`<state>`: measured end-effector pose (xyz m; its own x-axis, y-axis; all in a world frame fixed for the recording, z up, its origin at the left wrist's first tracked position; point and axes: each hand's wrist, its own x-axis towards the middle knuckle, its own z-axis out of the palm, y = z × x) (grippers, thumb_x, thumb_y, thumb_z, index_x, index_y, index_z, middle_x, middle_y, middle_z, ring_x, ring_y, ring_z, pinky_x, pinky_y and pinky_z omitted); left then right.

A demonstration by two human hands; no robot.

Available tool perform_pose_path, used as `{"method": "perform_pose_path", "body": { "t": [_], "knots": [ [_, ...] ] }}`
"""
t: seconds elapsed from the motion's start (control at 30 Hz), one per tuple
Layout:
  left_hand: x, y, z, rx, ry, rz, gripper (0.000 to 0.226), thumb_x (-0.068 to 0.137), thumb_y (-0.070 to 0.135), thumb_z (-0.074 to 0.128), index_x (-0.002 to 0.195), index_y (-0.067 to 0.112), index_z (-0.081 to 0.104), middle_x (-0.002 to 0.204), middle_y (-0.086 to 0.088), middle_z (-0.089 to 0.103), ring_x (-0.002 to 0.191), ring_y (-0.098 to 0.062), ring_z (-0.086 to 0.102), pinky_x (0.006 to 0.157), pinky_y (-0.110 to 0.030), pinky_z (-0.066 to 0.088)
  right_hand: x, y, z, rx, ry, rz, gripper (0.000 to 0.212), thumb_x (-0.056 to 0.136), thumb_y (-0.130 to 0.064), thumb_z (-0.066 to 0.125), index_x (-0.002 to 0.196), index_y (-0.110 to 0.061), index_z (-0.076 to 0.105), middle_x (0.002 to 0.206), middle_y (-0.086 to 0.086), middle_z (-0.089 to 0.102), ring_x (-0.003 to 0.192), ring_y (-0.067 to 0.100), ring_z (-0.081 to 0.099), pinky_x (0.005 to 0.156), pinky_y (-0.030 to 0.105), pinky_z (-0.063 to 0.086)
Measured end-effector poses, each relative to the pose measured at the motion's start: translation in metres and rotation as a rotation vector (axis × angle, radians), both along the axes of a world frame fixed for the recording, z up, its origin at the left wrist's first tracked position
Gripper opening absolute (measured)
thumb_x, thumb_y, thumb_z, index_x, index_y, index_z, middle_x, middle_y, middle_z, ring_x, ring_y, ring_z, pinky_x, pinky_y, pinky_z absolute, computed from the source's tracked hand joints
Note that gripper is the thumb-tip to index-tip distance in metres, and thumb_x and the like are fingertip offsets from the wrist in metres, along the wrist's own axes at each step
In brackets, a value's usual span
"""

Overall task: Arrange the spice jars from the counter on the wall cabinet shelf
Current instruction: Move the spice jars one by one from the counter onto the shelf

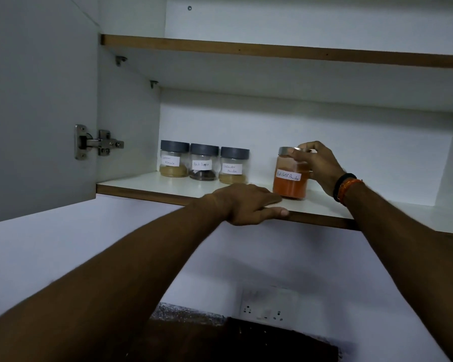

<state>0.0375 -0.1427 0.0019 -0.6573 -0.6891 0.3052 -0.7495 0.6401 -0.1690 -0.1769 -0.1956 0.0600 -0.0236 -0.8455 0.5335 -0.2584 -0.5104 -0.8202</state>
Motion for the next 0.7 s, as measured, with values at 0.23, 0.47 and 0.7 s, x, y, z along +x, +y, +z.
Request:
{"method": "perform_pose_path", "body": {
  "t": [0.23, 0.47, 0.7],
  "knots": [
    [0.0, -0.001, 0.001, 0.021, 0.023, -0.011, 0.068, 0.099, 0.066, 0.026, 0.15, 0.024, 0.042, 0.152, -0.004, 0.048, 0.136, -0.024, 0.048, 0.111, -0.041, 0.038, 0.013, -0.033, -0.002, -0.081, 0.141, -0.005, 0.044, 0.082, -0.039, 0.078, 0.111, -0.011, 0.06, 0.123, 0.008, 0.063, 0.112, 0.032, 0.064, 0.097, 0.051, 0.054],
    [-0.001, 0.002, 0.003, 0.043, 0.032, -0.017, 0.066, 0.1, 0.063, 0.029, 0.149, 0.022, 0.042, 0.152, -0.002, 0.049, 0.137, -0.022, 0.047, 0.114, -0.042, 0.038, 0.02, -0.057, 0.013, -0.121, 0.356, -0.144, 0.045, 0.083, -0.037, 0.079, 0.117, -0.011, 0.068, 0.117, 0.009, 0.068, 0.109, 0.03, 0.063, 0.097, 0.048, 0.054],
    [0.001, 0.001, 0.003, 0.019, 0.048, -0.031, 0.066, 0.1, 0.064, 0.03, 0.148, 0.022, 0.046, 0.148, -0.001, 0.053, 0.133, -0.021, 0.049, 0.111, -0.039, 0.038, 0.033, -0.077, 0.014, -0.092, 0.32, -0.201, 0.039, 0.083, -0.027, 0.08, 0.116, -0.009, 0.069, 0.117, 0.013, 0.069, 0.108, 0.032, 0.065, 0.096, 0.049, 0.055]
  ]
}}
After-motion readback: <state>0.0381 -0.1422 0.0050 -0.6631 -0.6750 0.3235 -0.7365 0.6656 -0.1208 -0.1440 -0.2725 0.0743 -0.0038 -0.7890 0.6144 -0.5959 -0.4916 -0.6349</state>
